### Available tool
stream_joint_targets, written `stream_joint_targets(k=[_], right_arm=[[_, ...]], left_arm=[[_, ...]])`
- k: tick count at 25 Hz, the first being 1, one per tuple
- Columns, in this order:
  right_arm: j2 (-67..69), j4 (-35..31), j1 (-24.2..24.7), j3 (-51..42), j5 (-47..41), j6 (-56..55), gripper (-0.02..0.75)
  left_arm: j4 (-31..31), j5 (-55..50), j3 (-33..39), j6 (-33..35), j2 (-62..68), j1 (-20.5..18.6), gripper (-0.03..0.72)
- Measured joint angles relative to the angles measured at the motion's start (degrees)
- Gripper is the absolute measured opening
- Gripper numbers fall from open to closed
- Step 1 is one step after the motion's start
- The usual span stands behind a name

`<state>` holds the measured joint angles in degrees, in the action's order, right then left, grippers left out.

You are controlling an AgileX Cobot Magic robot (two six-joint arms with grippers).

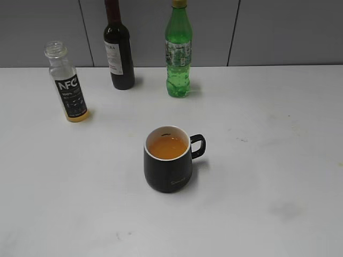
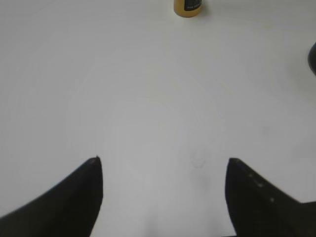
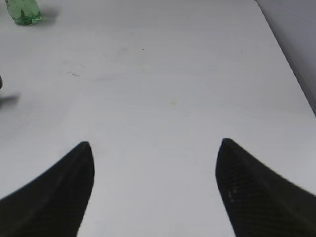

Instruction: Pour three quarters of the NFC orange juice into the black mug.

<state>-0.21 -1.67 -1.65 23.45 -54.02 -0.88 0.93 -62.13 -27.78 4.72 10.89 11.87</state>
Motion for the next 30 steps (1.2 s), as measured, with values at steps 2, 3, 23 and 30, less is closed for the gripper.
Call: stream_joint_targets(k=[2,3,23,30], right_arm=[[0.0,0.0,0.0,0.0,0.0,0.0,0.582],[0.0,0.0,0.0,0.0,0.0,0.0,0.582],[0.0,0.0,0.0,0.0,0.0,0.0,0.582],[0.0,0.0,0.0,0.0,0.0,0.0,0.582]], left_arm=[[0.0,0.1,0.0,0.0,0.0,0.0,0.585],[0.0,0.1,0.0,0.0,0.0,0.0,0.585],[0.1,0.2,0.0,0.0,-1.9,-3.3,0.525],[0.1,0.2,0.0,0.0,-10.1,-10.3,0.515]])
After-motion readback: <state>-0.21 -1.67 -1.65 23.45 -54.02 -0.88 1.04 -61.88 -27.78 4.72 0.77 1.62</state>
